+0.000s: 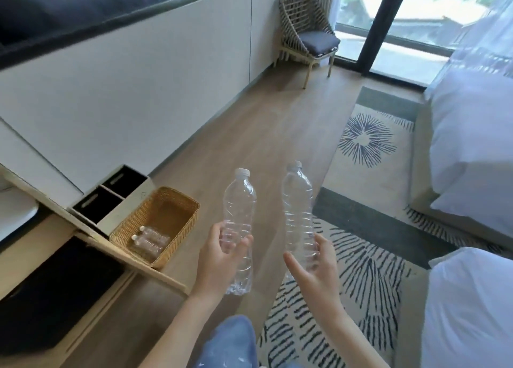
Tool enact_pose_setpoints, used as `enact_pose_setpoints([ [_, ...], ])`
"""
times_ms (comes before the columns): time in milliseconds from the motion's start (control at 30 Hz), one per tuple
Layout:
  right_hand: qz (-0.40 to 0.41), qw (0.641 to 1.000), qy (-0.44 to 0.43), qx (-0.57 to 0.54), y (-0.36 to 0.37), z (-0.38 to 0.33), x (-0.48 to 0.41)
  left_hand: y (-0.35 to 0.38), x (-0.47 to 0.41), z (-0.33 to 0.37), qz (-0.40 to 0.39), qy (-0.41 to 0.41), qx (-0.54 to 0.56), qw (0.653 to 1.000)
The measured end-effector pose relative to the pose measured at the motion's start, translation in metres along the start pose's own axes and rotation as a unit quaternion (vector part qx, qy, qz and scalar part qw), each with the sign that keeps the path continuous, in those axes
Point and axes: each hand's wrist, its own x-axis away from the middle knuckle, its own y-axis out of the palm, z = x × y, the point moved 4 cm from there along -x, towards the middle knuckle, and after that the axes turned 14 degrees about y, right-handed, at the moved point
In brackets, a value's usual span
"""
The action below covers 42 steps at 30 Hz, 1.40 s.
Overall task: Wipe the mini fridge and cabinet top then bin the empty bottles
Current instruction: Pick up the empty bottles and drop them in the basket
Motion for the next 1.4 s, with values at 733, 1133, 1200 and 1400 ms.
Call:
enact_pose_setpoints([
  [733,-0.215,0.968,-0.125,0.037,0.281,-0.204,-0.341,-0.126,-0.345,-0.066,0.262,-0.056,0.017,0.963],
  [1133,-0.463,0.861,-0.162,0.134,0.477,-0.283,-0.420,-0.198,-0.405,-0.112,0.500,-0.149,0.030,0.853],
  [1200,-0.494,0.838,-0.171,0.154,0.504,-0.291,-0.428,-0.203,-0.410,-0.119,0.538,-0.166,0.055,0.825],
  [1400,-0.564,0.782,-0.170,0.204,0.572,-0.289,-0.433,-0.219,-0.420,-0.154,0.582,-0.213,0.054,0.782],
])
